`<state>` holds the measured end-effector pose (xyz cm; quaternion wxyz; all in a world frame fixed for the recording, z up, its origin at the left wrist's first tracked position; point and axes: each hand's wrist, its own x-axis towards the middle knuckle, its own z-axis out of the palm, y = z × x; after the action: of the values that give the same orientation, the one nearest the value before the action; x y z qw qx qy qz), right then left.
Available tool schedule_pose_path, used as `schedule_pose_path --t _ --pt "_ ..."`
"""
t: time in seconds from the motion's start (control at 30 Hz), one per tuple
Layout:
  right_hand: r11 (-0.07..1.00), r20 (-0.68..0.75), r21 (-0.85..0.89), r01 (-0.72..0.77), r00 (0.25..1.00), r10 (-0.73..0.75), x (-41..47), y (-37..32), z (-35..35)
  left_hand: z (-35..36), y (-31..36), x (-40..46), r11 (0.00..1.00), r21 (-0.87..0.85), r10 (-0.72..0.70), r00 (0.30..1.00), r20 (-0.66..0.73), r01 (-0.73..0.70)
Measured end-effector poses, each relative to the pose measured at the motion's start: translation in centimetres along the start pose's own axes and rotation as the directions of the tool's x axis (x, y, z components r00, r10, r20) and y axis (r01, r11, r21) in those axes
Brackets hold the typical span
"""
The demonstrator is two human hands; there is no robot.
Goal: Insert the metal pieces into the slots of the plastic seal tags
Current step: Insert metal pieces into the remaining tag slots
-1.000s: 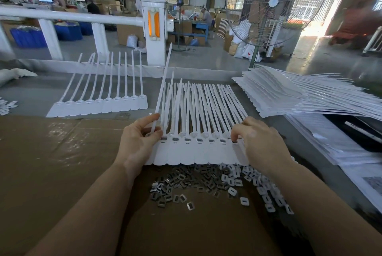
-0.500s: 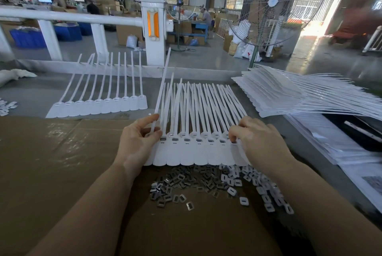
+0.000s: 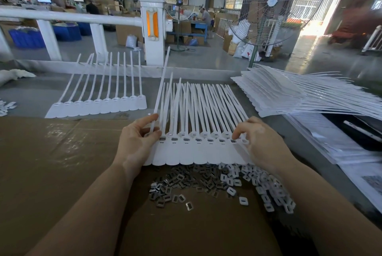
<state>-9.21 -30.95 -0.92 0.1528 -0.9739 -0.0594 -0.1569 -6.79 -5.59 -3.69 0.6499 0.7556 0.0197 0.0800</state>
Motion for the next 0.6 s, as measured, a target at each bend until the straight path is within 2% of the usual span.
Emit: schedule_pose_path --t 0.2,0.33,0.43,0.6 --pt "0.999 0.034 -0.038 0.006 0.999 -0.005 -0.2 -0.4 0.0 0.0 -0.1 0.1 1.000 -0.016 -0.010 1.000 -0.004 0.010" --pt "0.991 -0.022 0.069 0.118 0.993 -0.116 -0.9 -1.6 -0.4 0.0 -0.1 0.1 1.000 -0.012 0.002 1.000 -0.006 -0.002" --pt "0.962 0.088 0.134 0.236 0.965 -0.249 -1.7 -3.4 -0.9 0.0 -0.1 0.1 1.000 -0.001 0.014 1.000 -0.010 -0.014" --pt "0.911 0.213 0.114 0.396 0.886 -0.412 -2.6 -5.4 -1.0 0.0 -0.1 0.1 1.000 -0.007 0.020 1.000 -0.002 -0.020"
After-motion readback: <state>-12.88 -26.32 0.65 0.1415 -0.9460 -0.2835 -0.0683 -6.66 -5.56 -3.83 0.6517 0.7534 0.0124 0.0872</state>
